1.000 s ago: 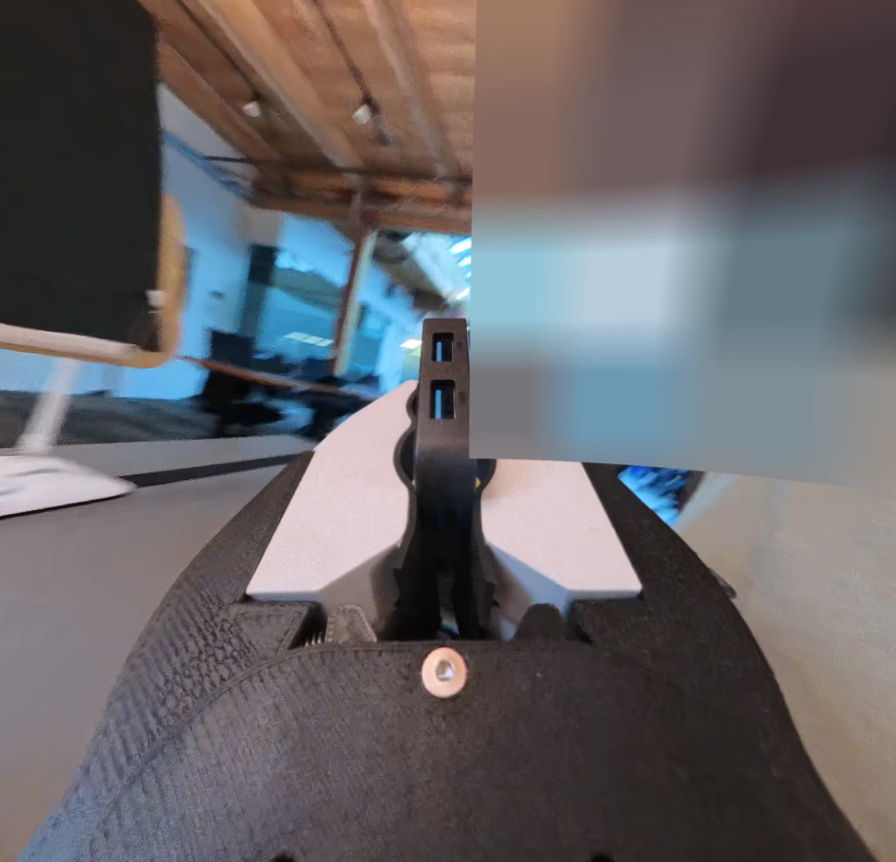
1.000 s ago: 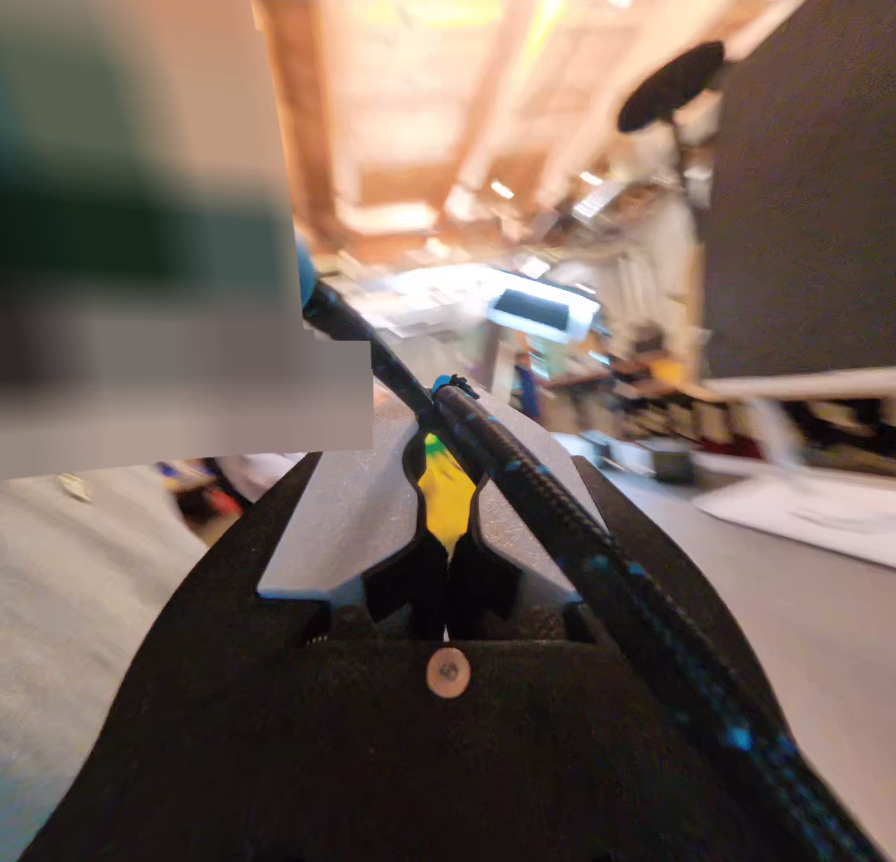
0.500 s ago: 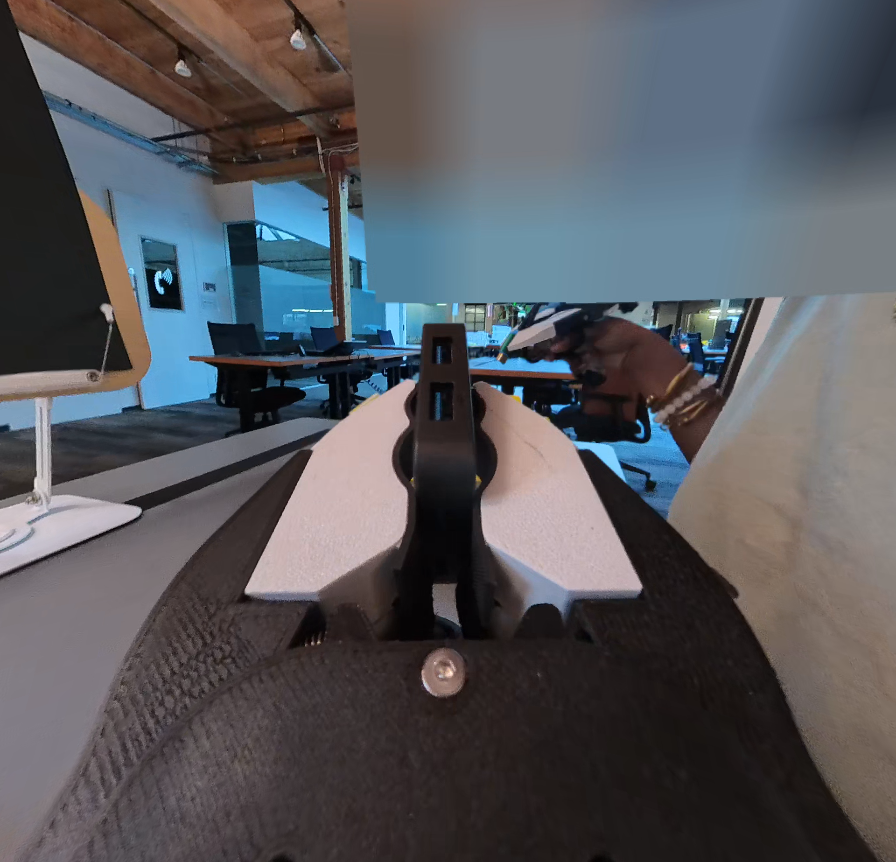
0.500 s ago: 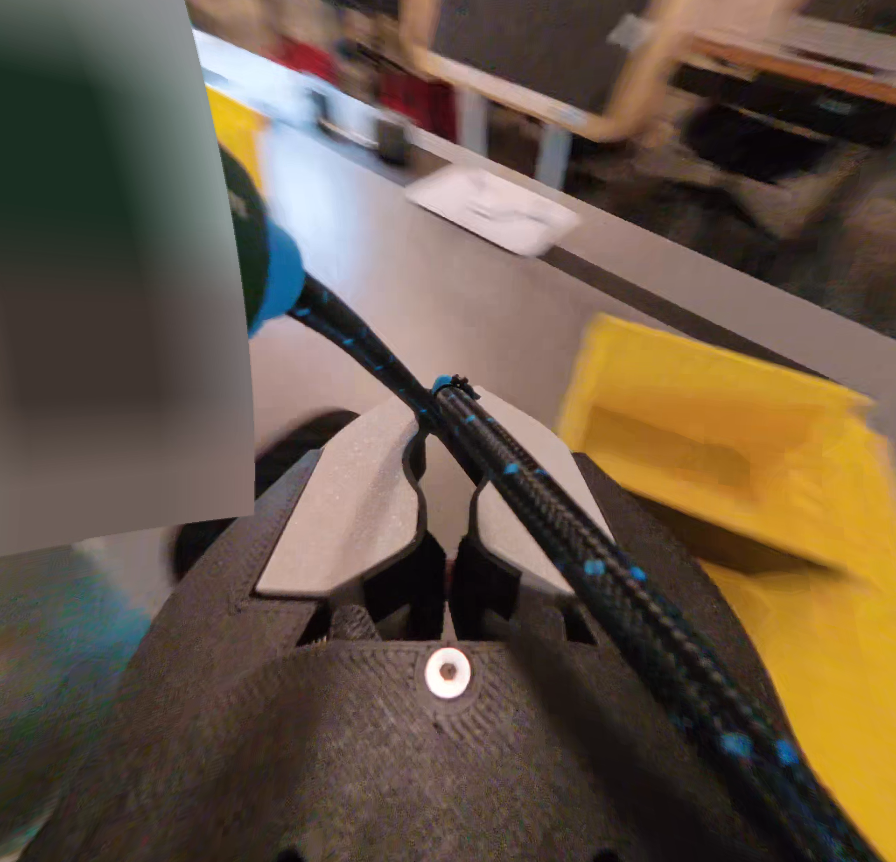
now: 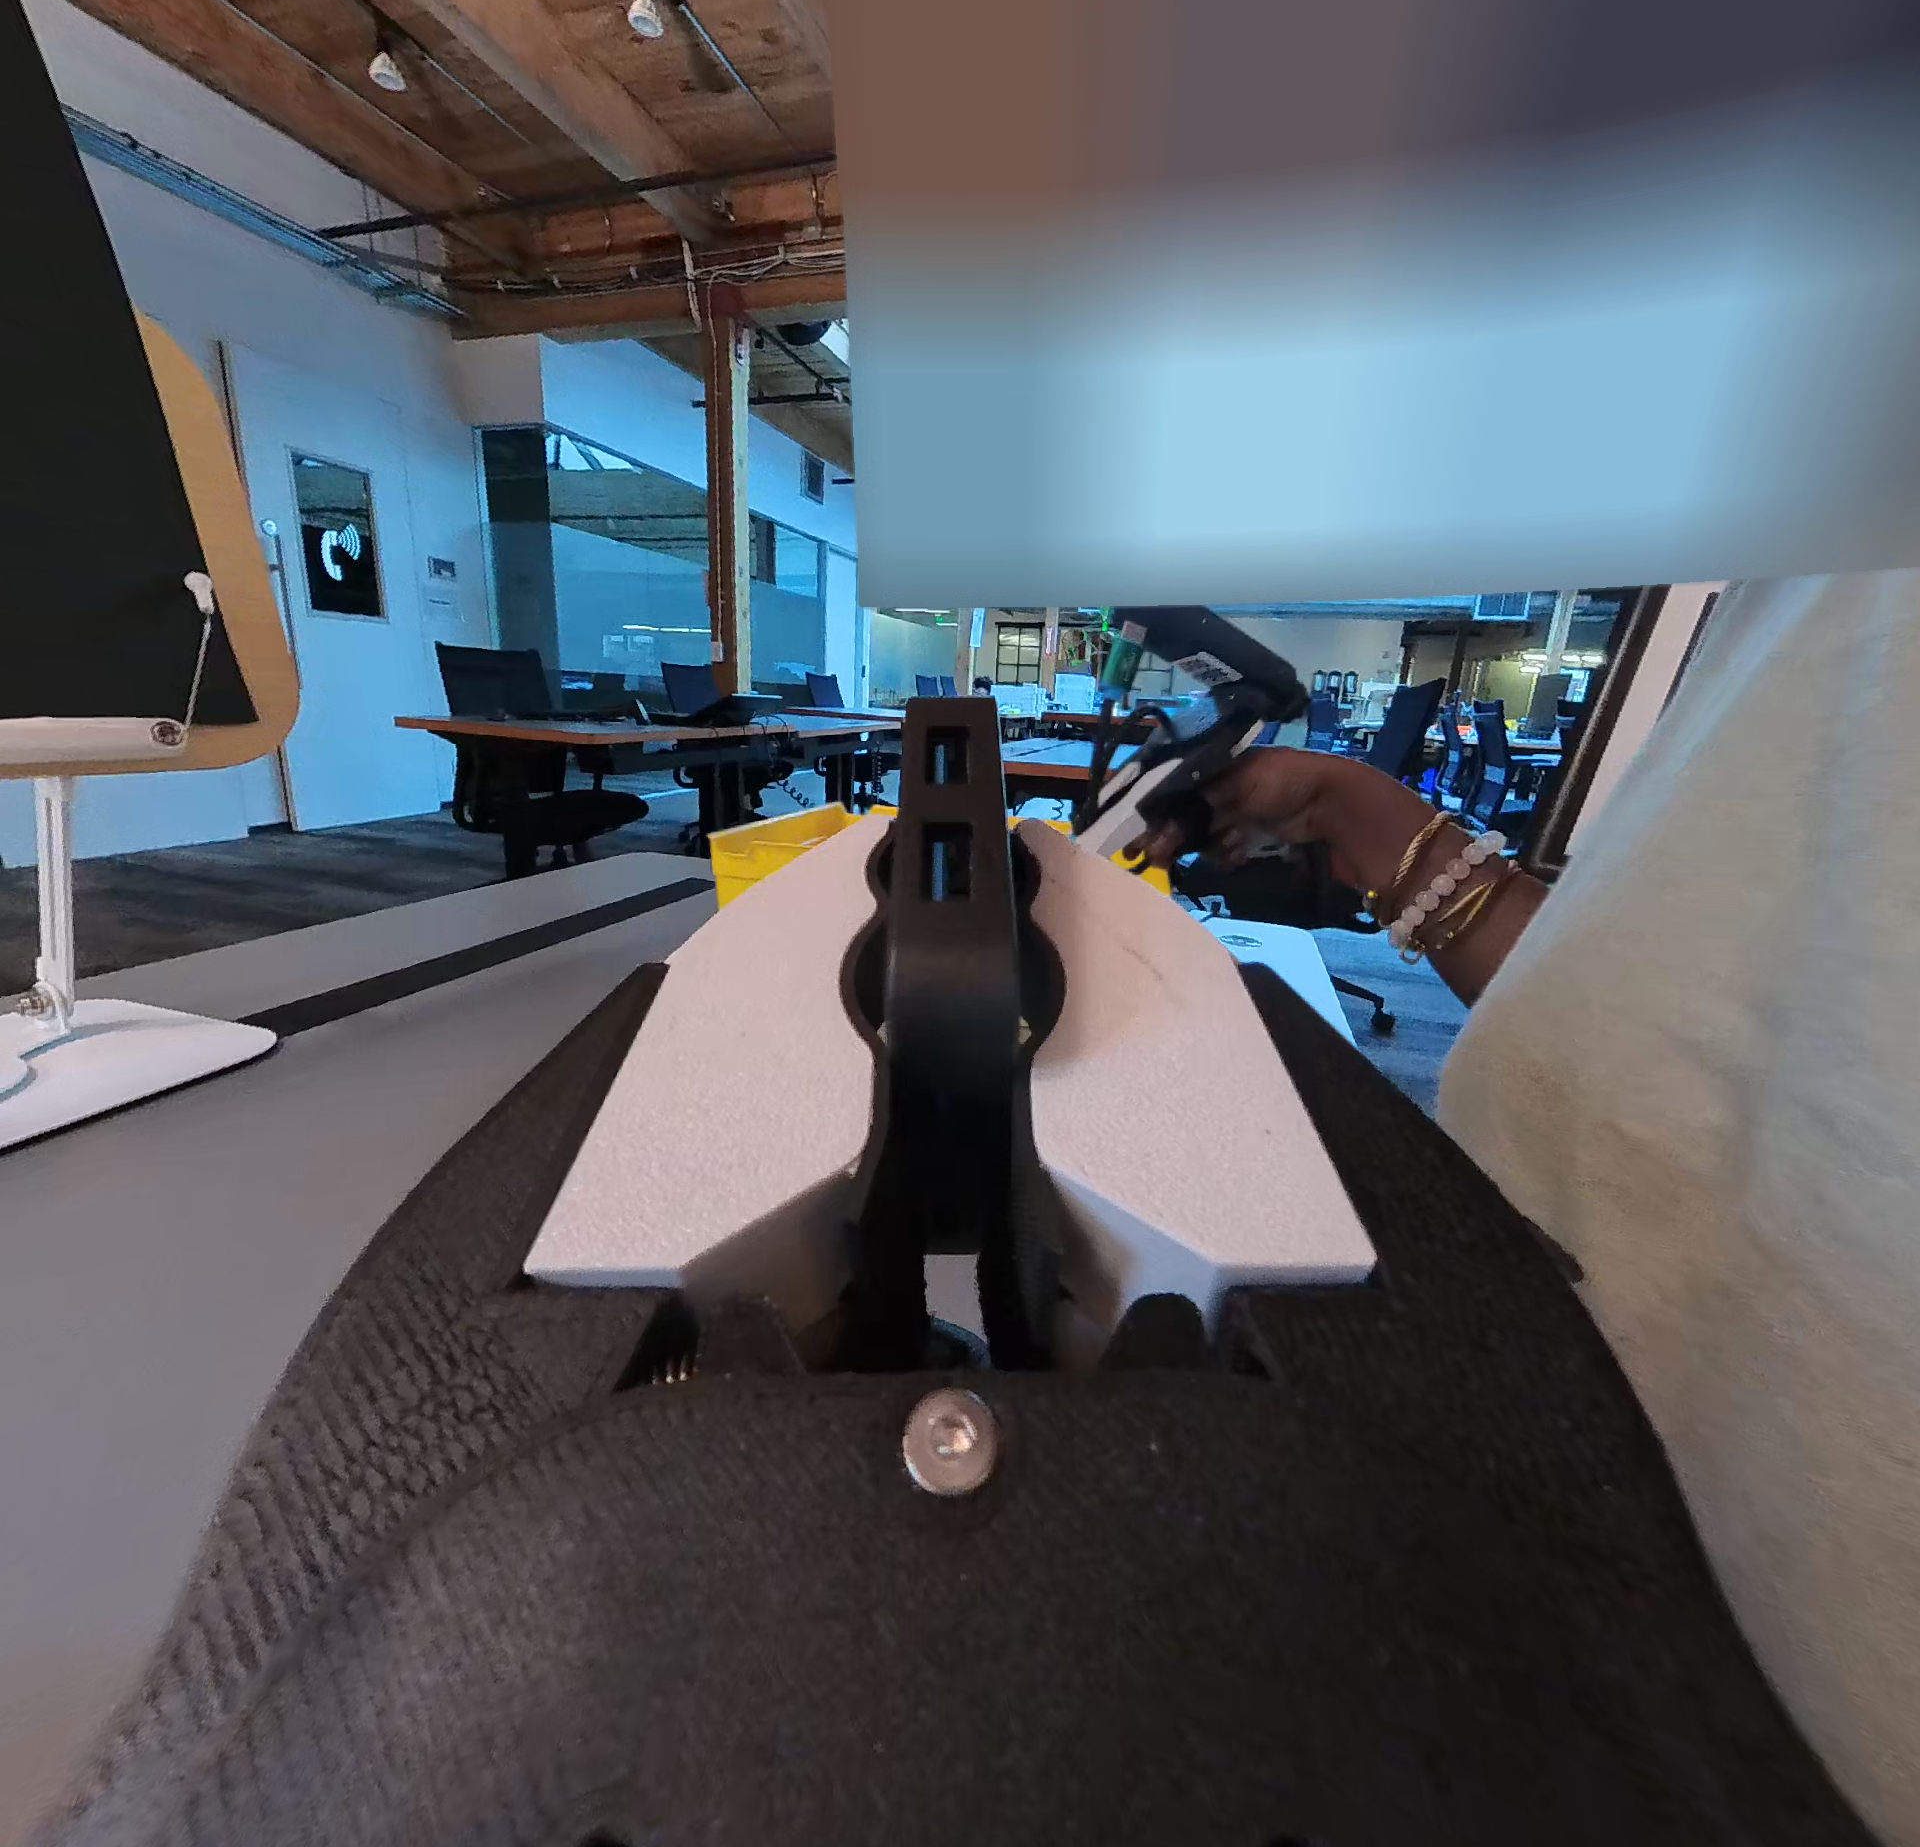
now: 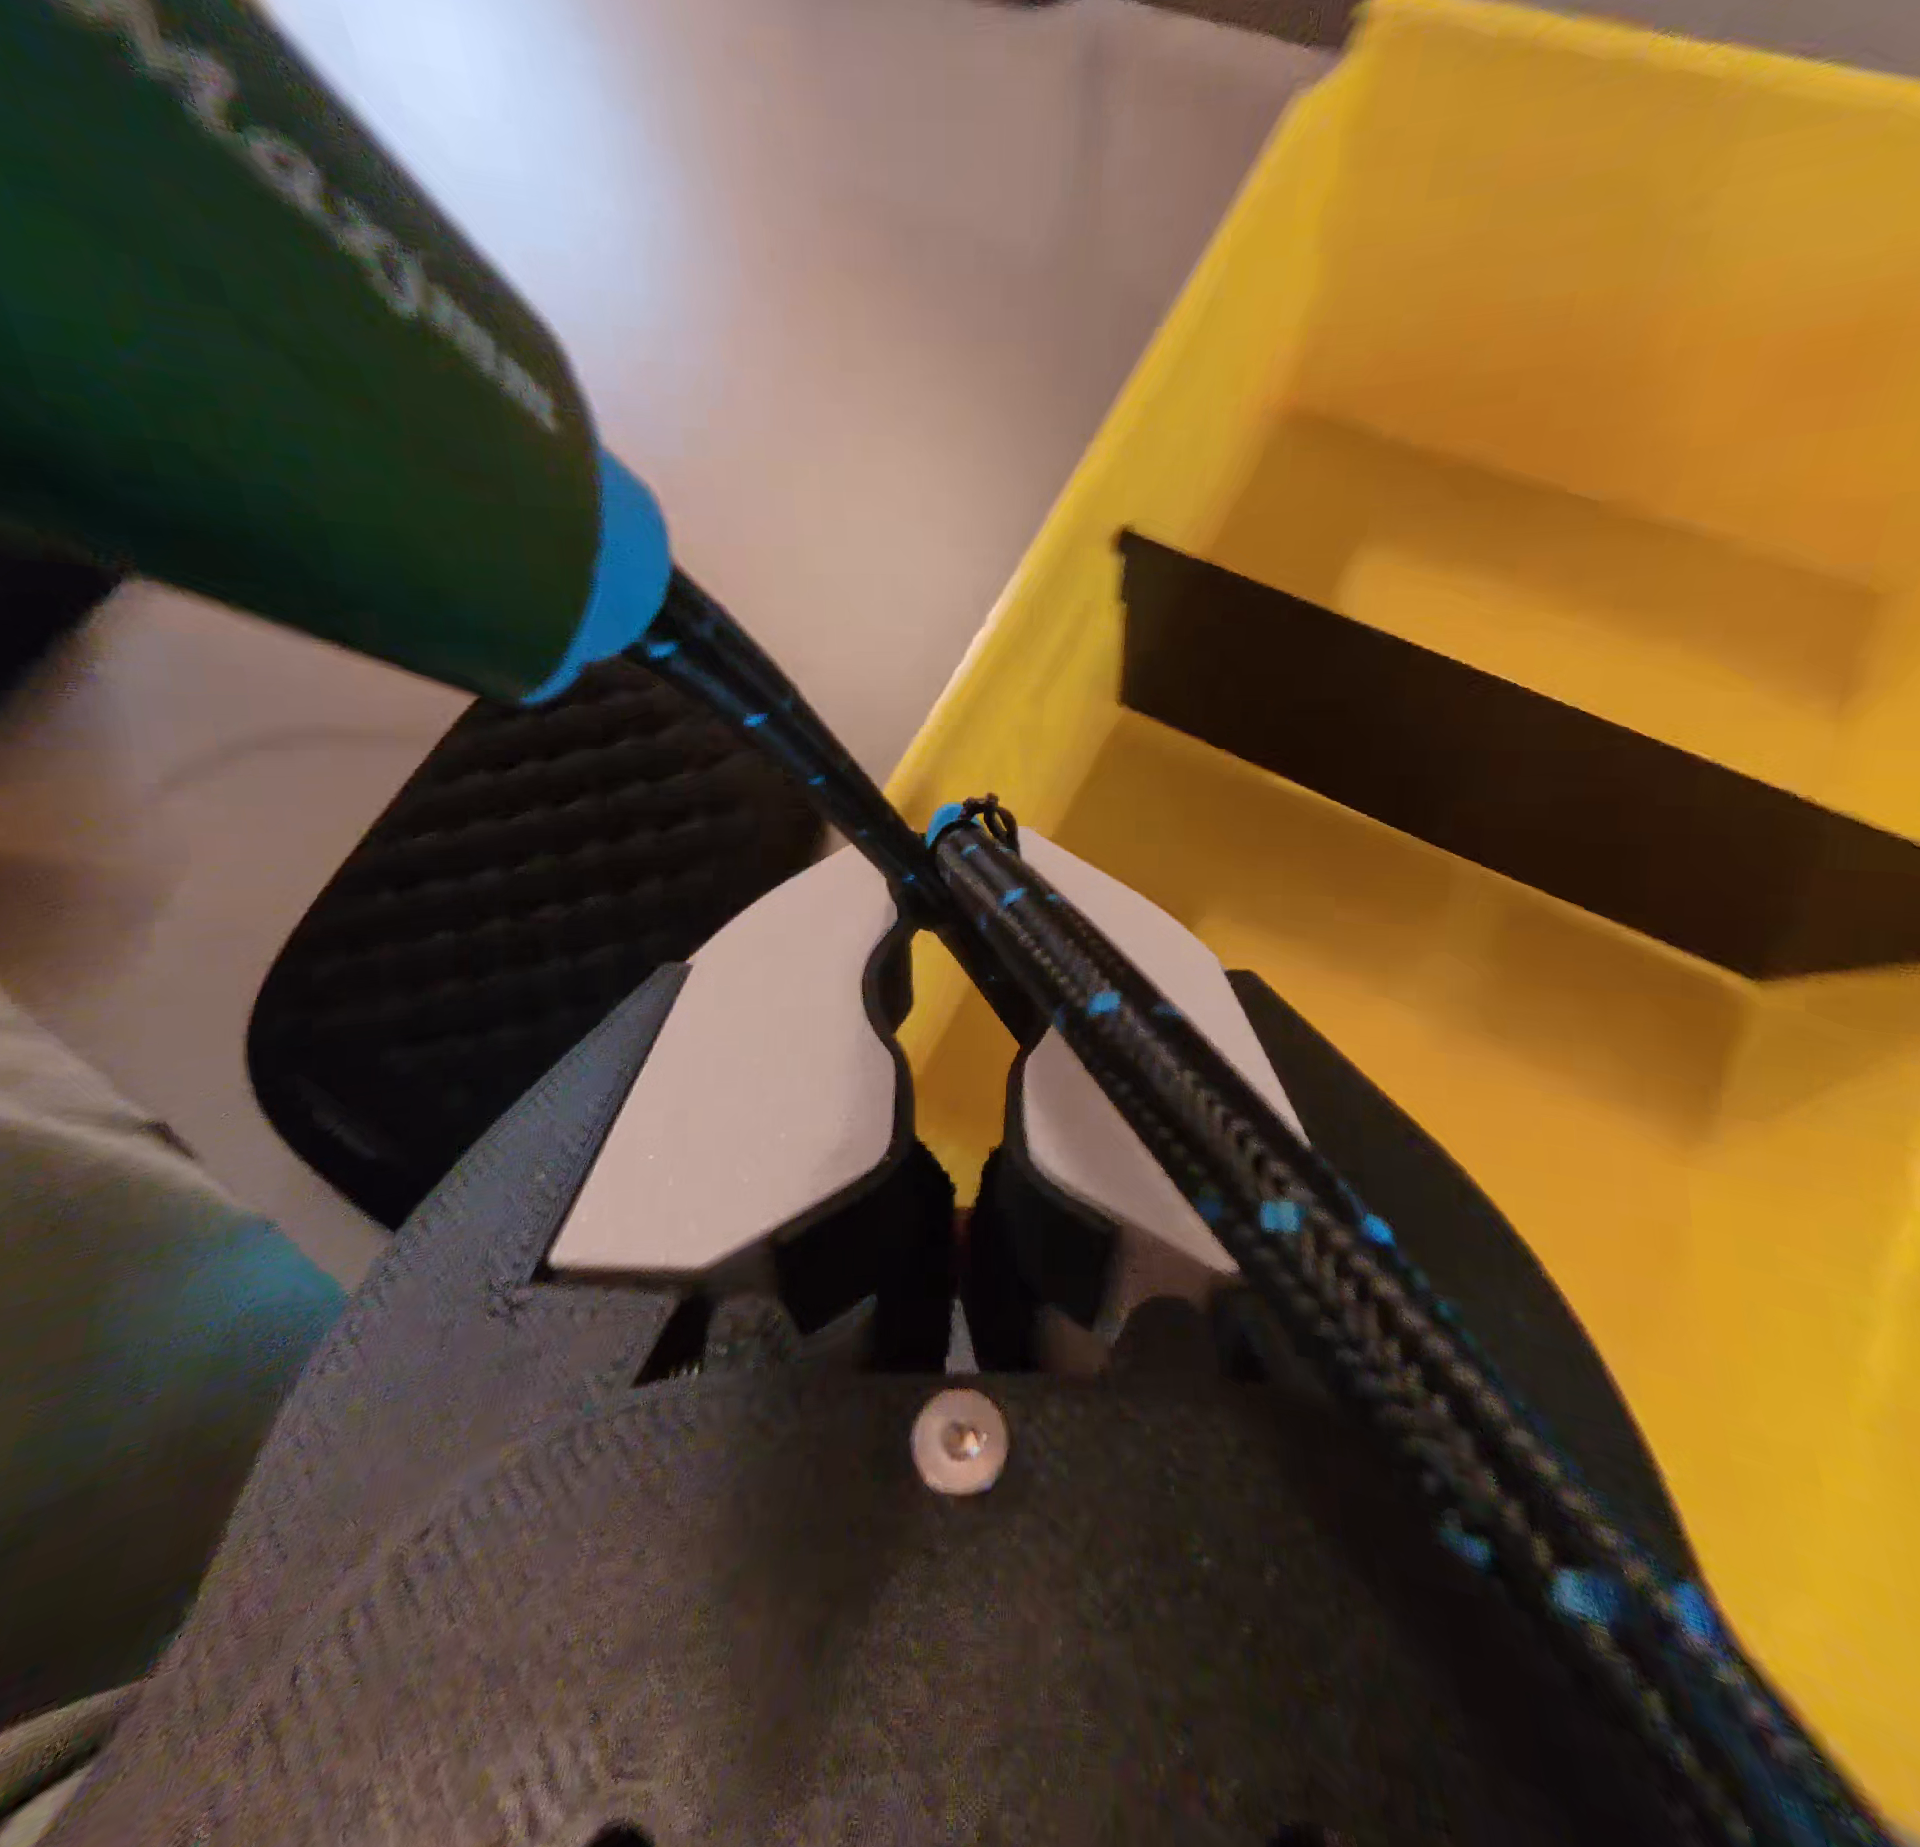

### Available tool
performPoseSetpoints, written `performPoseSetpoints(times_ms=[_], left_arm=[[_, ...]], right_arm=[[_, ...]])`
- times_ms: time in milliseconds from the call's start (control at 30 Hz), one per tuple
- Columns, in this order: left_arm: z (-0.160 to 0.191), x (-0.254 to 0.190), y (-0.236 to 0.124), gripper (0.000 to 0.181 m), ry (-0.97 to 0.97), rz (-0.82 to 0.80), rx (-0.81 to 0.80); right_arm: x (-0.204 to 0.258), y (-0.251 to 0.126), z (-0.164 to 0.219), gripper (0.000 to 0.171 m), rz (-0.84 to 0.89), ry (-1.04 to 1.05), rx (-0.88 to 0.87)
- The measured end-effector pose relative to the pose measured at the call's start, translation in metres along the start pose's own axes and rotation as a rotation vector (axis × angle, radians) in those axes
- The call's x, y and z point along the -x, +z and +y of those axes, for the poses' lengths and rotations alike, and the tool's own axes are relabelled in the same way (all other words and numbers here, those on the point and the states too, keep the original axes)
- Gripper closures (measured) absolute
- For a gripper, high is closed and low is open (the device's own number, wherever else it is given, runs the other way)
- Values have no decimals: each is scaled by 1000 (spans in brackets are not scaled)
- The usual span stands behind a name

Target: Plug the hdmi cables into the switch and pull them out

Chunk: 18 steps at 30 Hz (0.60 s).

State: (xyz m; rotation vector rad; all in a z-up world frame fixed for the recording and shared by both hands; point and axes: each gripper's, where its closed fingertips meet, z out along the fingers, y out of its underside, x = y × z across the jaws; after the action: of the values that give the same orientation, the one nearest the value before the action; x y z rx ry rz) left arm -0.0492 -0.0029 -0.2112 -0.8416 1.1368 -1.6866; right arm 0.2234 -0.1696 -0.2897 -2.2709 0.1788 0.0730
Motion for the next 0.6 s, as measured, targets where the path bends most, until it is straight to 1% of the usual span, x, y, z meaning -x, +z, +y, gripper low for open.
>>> performPoseSetpoints(times_ms=[67,167,200,267,367,467,600], left_arm=[[1,0,0,162,4,2,5],[3,1,-1,162,1,-6,6],[4,2,-2,162,-4,-11,6],[6,4,-4,163,-8,-21,5],[6,5,-4,163,-16,-23,-2],[7,5,-3,163,-13,-22,3],[10,6,-4,163,-12,-30,13]], right_arm=[[15,12,0,158,-71,-44,44],[29,20,-11,158,-176,-16,0],[29,21,-11,159,-187,-3,11],[15,22,-4,157,-117,13,73],[-10,22,21,153,-4,50,256],[-17,22,37,148,-20,105,351],[-19,23,43,143,-46,148,373]])
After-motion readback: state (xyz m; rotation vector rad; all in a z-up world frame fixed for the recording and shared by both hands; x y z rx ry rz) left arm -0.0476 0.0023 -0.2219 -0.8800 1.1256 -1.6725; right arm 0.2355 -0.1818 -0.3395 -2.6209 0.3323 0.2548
